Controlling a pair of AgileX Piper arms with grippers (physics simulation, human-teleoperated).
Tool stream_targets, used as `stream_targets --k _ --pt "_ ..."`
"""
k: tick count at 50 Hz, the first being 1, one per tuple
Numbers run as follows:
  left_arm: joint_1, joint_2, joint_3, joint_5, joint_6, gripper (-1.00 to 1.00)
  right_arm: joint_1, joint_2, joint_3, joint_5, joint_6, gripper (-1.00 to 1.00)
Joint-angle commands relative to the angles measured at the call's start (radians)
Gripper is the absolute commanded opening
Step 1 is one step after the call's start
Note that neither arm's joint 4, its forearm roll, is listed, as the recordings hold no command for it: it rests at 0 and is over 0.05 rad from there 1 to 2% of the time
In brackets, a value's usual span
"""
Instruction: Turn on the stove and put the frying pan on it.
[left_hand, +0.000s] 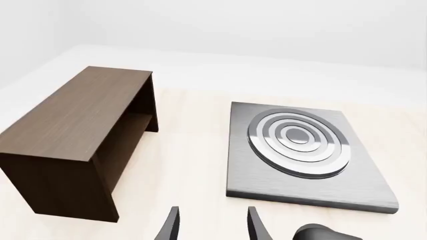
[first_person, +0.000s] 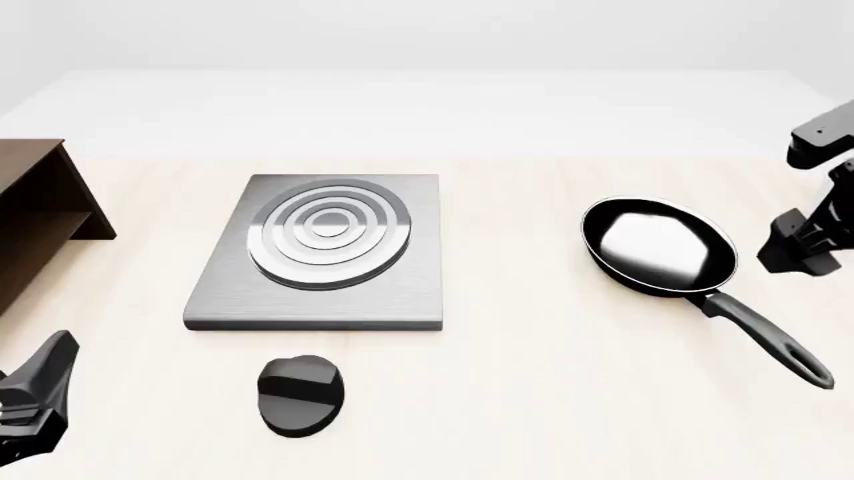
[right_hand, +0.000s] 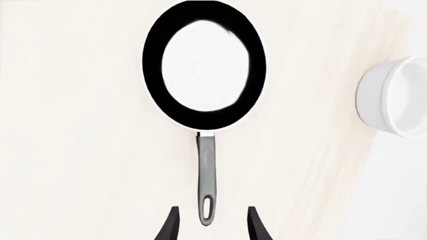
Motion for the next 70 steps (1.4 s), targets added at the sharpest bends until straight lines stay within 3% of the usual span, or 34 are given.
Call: stream_targets --k 1,2,11,33,46,55,61,70 --pt "-0.001 0.0 0.0 0.001 -0.008 1.0 -0.03 0.062 0.052 -0.081 -0.049 1.0" --pt "0.0 0.0 0.0 0.001 -0.008 1.0 -0.051 0.066 0.071 -0.099 -0.079 1.0" --pt "-0.001 0.0 -0.001 0.001 -0.007 1.0 0.002 0.101 0.102 -0.155 -0.028 1.0" --pt "-0.004 0.0 -0.005 0.005 -0.007 1.0 -0.034 0.223 0.201 -0.321 -0.062 1.0" --pt "-0.006 0.0 -0.006 0.005 -0.003 1.0 -0.02 0.287 0.246 -0.397 -0.048 1.0" --pt "-0.004 0.0 -0.005 0.006 -0.004 1.0 -0.04 0.314 0.265 -0.433 -0.061 1.0" --pt "-0.005 0.0 -0.005 0.006 -0.004 1.0 -0.083 0.332 0.289 -0.464 -0.105 1.0" --pt "-0.004 0.0 -0.005 0.005 -0.005 1.0 -0.092 0.347 0.306 -0.491 -0.104 1.0"
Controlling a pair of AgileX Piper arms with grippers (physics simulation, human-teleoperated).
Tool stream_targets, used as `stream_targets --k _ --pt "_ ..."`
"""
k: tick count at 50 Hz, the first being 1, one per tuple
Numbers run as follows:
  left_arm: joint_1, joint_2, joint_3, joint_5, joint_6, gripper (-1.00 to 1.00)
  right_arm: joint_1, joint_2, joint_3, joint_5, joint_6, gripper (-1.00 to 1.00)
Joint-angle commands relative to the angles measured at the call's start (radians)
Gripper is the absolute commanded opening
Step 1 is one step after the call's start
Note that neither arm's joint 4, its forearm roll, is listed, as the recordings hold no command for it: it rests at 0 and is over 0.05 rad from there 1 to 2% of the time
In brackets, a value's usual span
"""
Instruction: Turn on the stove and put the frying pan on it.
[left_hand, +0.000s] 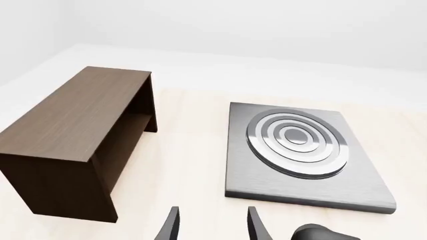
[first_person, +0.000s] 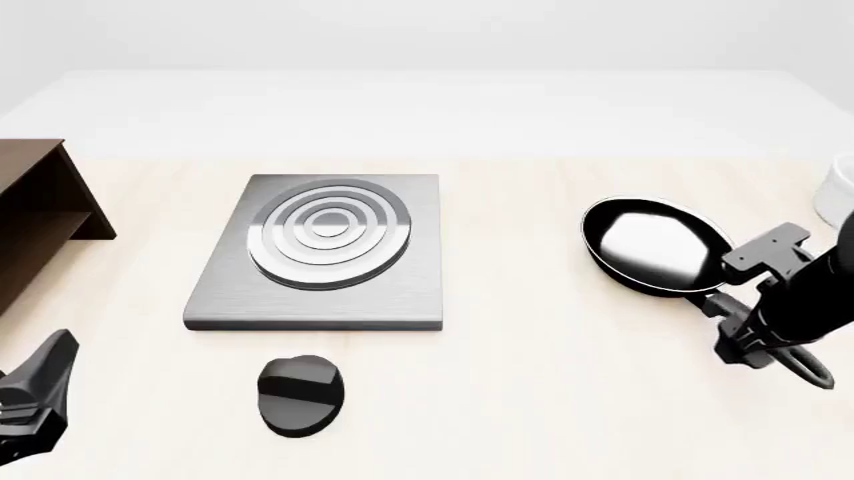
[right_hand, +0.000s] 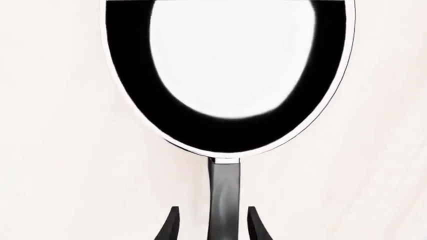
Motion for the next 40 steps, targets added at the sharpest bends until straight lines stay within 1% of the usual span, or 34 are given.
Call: stream_targets --k 1,4,6,7,12,13,18,24,35,36,38,40 --pt "0.001 0.0 0.0 -0.001 0.0 1.0 -0.027 0.028 0.029 -0.047 -0.02 1.0" --pt "0.001 0.0 0.0 0.0 0.0 1.0 -0.031 0.034 0.032 -0.055 -0.023 1.0" --pt "0.001 0.0 0.0 -0.001 -0.001 1.0 -0.016 0.035 0.031 -0.055 -0.006 1.0" --pt "0.002 0.0 0.0 0.0 -0.001 1.0 -0.024 0.04 0.036 -0.063 -0.015 1.0" --pt "0.002 0.0 0.0 0.0 0.0 1.0 -0.02 0.05 0.037 -0.071 -0.009 1.0" --pt "0.002 0.0 0.0 0.0 0.0 1.0 -0.023 0.052 0.036 -0.072 -0.009 -1.0" --pt "0.002 0.0 0.0 -0.001 0.0 1.0 -0.029 0.052 0.035 -0.072 -0.014 -1.0" --pt "0.002 0.0 0.0 -0.001 0.002 1.0 -0.054 0.02 0.02 -0.039 -0.031 -1.0" --pt "0.001 0.0 -0.001 -0.004 0.002 1.0 -0.049 -0.123 -0.042 0.118 -0.051 -1.0" --pt "0.001 0.0 -0.001 -0.004 0.002 1.0 -0.049 -0.123 -0.043 0.119 -0.051 -1.0" --pt "0.001 0.0 -0.001 -0.004 0.002 1.0 -0.05 -0.153 -0.057 0.152 -0.06 -1.0" --pt "0.0 0.0 -0.001 -0.005 0.001 1.0 -0.041 -0.18 -0.075 0.192 -0.057 -1.0"
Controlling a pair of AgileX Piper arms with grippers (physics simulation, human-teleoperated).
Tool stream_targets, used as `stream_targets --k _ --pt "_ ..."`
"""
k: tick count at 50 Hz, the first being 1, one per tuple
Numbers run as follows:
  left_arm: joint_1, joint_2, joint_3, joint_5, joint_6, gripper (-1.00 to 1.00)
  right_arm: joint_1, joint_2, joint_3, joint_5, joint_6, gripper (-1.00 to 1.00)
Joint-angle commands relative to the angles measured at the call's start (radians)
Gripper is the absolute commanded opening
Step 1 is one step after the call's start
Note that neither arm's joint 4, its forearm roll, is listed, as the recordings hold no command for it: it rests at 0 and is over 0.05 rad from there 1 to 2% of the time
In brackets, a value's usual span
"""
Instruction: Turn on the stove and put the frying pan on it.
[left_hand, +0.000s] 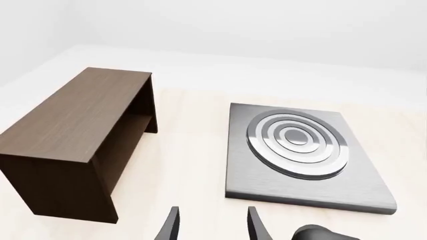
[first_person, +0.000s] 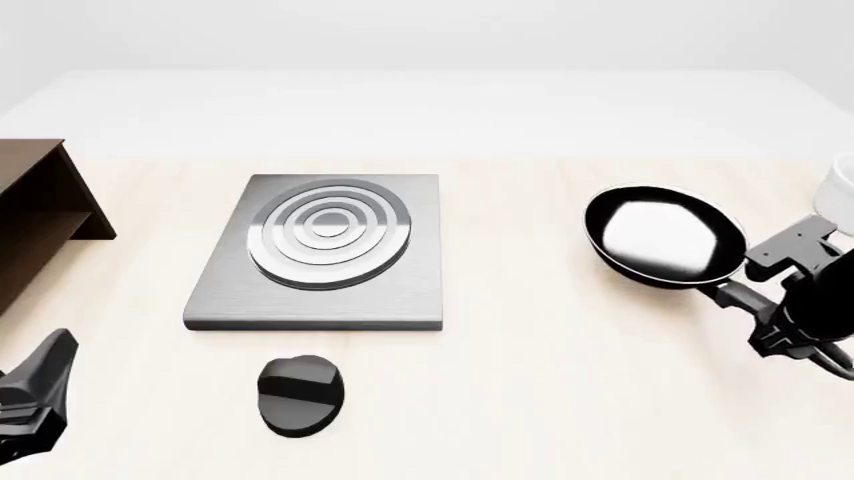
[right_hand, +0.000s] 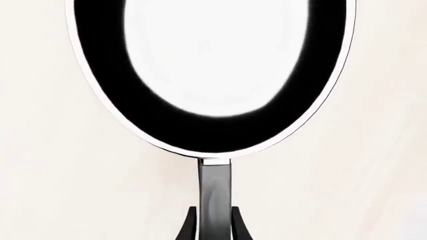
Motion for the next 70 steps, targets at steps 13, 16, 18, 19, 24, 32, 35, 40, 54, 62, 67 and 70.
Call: stream_targets --k 13,16,18,19,24,32,35,40,54,62,67,70 --pt "-0.002 0.0 0.0 -0.004 -0.002 1.0 0.07 -0.252 -0.161 0.317 -0.006 -1.0" --pt "-0.002 0.0 -0.001 -0.004 -0.002 1.0 0.083 -0.269 -0.18 0.346 -0.005 -1.0" --pt "-0.002 0.0 0.0 -0.004 -0.002 1.0 0.089 -0.285 -0.188 0.364 -0.018 -1.0" --pt "-0.002 0.0 0.0 -0.004 -0.002 1.0 0.099 -0.287 -0.195 0.371 -0.011 -1.0" --pt "-0.002 0.0 -0.001 -0.007 -0.001 1.0 0.138 -0.311 -0.21 0.393 -0.018 -1.0" --pt "-0.002 0.0 -0.001 -0.007 0.004 1.0 0.235 -0.308 -0.236 0.404 -0.003 -1.0" --pt "-0.003 0.0 -0.001 -0.008 0.004 1.0 0.286 -0.293 -0.254 0.407 0.011 -1.0" --pt "-0.003 0.0 -0.002 -0.009 0.003 1.0 0.321 -0.268 -0.281 0.406 0.003 -1.0" --pt "-0.002 0.0 -0.001 -0.009 -0.005 1.0 0.464 -0.127 -0.42 0.421 0.025 -1.0" --pt "-0.004 0.0 -0.002 -0.013 -0.003 1.0 0.545 -0.036 -0.501 0.429 0.046 -1.0" --pt "-0.004 0.0 -0.002 -0.014 -0.002 1.0 0.596 0.019 -0.555 0.436 0.067 -1.0" --pt "-0.004 0.0 -0.002 -0.014 -0.001 1.0 0.629 0.053 -0.584 0.441 0.079 -1.0"
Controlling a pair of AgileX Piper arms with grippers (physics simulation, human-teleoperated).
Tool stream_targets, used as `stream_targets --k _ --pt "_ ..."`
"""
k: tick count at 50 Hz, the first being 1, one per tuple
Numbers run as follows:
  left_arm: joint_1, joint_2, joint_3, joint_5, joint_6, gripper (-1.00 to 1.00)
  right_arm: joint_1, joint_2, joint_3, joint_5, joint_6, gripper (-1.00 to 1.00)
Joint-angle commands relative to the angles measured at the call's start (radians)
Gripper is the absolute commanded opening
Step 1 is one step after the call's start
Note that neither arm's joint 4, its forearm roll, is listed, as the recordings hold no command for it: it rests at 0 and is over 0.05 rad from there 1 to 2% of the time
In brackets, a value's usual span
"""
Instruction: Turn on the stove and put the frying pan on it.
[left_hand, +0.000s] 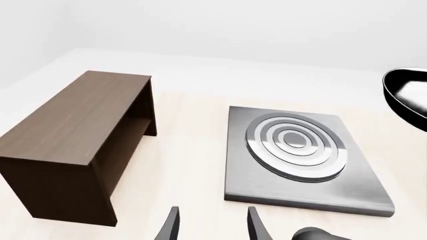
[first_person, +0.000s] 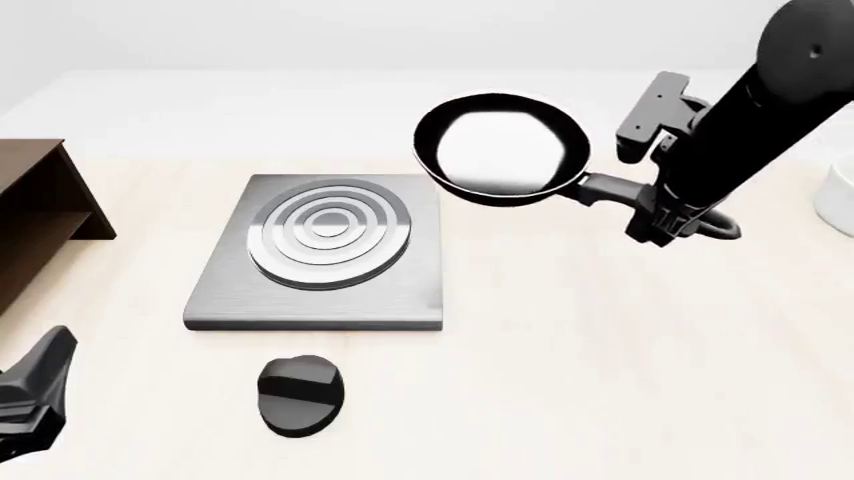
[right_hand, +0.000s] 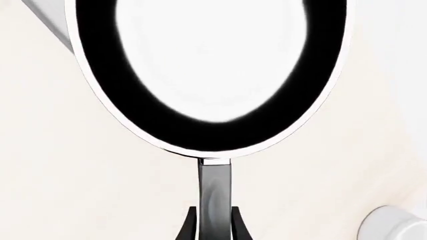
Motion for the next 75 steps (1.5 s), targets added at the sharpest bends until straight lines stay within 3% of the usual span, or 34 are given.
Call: stream_targets --k 1,14,17,27,36,57,75 --pt "0.0 0.0 -0.001 -0.003 0.001 1.0 0.126 0.108 -0.134 0.013 0.059 -1.0" --pt "0.003 0.0 -0.001 -0.004 0.006 1.0 0.217 0.201 -0.246 0.05 0.105 -1.0" --pt "0.003 0.0 -0.001 -0.004 0.005 1.0 0.268 0.227 -0.307 0.081 0.152 -1.0" --pt "0.003 0.0 -0.001 -0.005 0.005 1.0 0.291 0.277 -0.356 0.093 0.154 -1.0" --pt "0.005 0.0 -0.002 -0.006 0.006 1.0 0.337 0.333 -0.406 0.105 0.196 -1.0" --pt "0.007 0.0 -0.001 -0.007 0.0 1.0 0.388 0.446 -0.472 0.075 0.235 -1.0" --pt "0.009 0.0 -0.002 -0.009 -0.001 1.0 0.395 0.474 -0.425 0.026 0.255 -1.0"
